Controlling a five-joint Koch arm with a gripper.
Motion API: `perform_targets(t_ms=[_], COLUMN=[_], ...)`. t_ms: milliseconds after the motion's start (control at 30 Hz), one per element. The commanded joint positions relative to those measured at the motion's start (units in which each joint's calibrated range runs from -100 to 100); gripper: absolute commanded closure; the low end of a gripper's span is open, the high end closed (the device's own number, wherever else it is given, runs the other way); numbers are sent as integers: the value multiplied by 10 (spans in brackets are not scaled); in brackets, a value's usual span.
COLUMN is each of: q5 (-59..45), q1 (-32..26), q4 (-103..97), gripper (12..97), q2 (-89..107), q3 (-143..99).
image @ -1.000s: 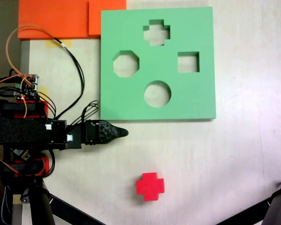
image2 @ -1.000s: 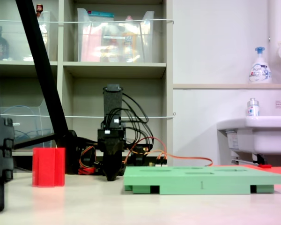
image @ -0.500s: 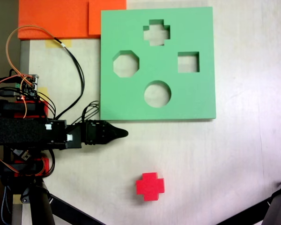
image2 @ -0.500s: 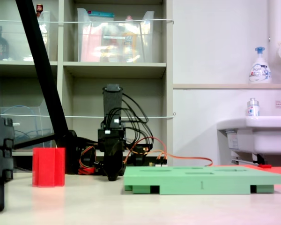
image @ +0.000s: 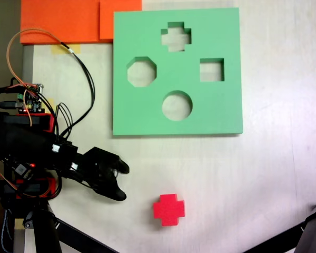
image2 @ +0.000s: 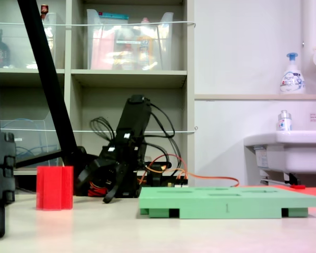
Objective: Put the cross columnar block into the corresponding hole
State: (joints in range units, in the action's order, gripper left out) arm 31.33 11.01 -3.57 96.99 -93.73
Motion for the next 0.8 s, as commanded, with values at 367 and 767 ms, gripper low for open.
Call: perform_targets(t_ms=[367, 767], q5=[63, 61], q1=[5, 0], q4=[716, 903], gripper=[675, 354], q2=[-22, -291], q3=[438, 797])
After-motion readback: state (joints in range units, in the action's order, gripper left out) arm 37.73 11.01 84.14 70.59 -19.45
